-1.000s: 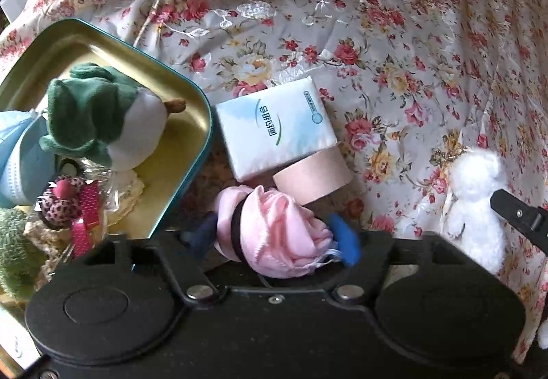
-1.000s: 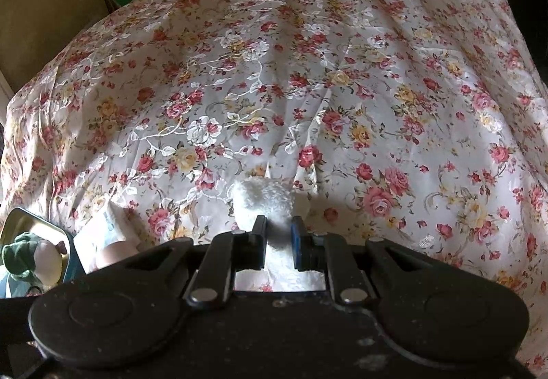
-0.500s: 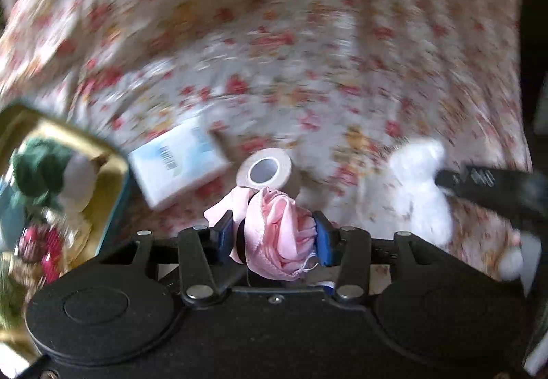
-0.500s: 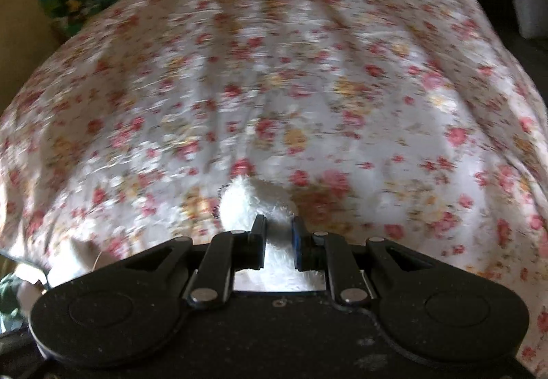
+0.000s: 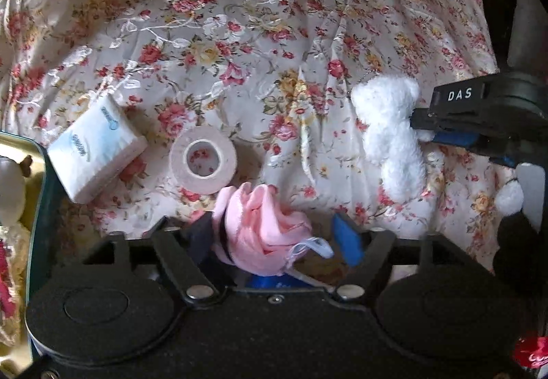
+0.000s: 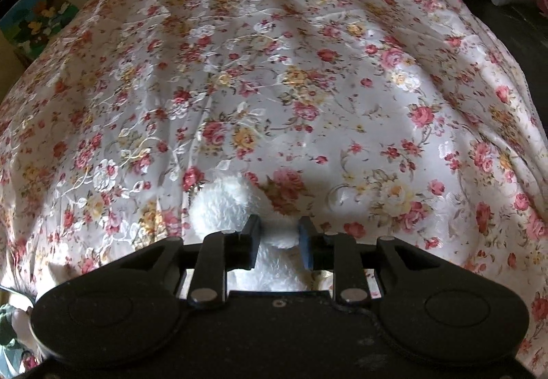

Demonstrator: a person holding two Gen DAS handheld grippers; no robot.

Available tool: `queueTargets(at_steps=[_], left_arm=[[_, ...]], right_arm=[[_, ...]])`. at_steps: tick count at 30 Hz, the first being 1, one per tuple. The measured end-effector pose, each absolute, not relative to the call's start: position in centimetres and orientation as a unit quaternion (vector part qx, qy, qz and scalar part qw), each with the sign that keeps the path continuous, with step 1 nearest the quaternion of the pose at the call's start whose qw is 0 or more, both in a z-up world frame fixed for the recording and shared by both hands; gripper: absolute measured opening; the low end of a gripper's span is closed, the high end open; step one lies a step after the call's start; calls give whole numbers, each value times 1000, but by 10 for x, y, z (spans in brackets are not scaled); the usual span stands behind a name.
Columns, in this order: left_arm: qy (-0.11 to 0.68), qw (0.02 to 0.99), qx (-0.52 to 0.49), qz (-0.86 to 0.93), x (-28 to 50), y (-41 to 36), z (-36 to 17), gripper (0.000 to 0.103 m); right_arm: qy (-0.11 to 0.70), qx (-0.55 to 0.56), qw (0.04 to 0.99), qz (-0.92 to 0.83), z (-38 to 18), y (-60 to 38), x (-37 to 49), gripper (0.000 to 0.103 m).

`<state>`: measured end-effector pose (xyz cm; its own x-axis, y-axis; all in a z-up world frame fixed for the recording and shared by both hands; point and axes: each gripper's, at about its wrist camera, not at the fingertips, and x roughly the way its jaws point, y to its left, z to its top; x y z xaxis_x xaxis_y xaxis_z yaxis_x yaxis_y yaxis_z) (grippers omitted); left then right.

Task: Organize soft objects
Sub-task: 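Lift the teddy with right gripper while left gripper moves to the pink slipper, then close left gripper on the pink slipper and lift it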

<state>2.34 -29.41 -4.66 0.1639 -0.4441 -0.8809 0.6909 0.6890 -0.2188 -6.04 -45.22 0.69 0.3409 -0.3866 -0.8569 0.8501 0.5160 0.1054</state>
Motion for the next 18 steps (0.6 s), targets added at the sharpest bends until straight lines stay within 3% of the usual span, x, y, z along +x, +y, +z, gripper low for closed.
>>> queueTargets(at_steps=[5,15,18], left_arm=[[525,751,129,-379,19,-303,-50,83],[532,758,43,-375,45,-282,-31,84],[535,763,35,-361,53,-275,-28,84]], right_arm=[[407,286,763,-413,5,-456,-64,44],[364,324,769,-415,12,-467,-79,52],[364,295,791,-393,17,-456,-70,59]])
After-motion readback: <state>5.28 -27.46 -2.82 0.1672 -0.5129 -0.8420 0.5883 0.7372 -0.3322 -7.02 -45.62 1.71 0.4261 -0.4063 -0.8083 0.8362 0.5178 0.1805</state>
